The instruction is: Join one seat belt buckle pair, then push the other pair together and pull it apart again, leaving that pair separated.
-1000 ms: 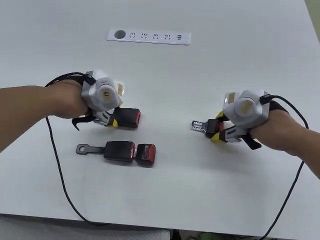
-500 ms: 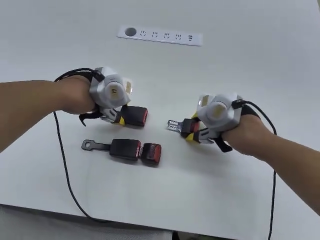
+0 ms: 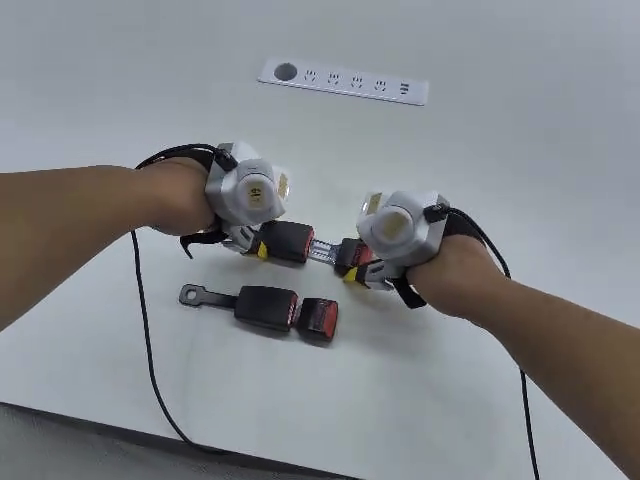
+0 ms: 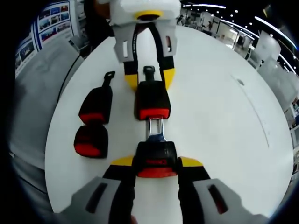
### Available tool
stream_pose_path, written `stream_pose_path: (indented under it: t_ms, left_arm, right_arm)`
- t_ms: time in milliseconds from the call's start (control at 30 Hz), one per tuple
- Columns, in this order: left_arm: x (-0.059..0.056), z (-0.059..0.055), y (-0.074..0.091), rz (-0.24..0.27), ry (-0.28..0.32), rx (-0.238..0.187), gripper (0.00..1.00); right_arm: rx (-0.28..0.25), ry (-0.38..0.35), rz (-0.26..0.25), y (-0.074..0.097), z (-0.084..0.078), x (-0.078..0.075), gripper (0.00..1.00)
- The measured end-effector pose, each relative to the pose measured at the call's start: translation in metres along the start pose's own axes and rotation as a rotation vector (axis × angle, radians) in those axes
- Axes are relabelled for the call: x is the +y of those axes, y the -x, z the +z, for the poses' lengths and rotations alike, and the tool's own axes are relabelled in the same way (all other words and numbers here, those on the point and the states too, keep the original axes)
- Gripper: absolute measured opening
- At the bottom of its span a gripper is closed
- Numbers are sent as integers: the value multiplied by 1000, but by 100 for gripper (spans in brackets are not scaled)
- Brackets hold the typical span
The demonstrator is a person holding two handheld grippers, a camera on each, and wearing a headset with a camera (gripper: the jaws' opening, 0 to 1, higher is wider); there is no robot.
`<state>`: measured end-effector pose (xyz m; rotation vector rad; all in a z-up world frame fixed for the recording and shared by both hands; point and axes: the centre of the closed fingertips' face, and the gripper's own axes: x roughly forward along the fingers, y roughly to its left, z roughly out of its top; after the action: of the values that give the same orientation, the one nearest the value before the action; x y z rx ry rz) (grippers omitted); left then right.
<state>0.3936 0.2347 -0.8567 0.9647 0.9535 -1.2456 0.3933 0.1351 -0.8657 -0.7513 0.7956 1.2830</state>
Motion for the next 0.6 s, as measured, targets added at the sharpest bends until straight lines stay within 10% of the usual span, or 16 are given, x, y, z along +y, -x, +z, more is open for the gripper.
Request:
stream_pose_path:
  t_ms: [600]
  left_arm:
    - [0, 1, -1, 2, 0, -7, 31]
  right_arm:
    - [-58, 24, 17, -6, 12, 1, 34]
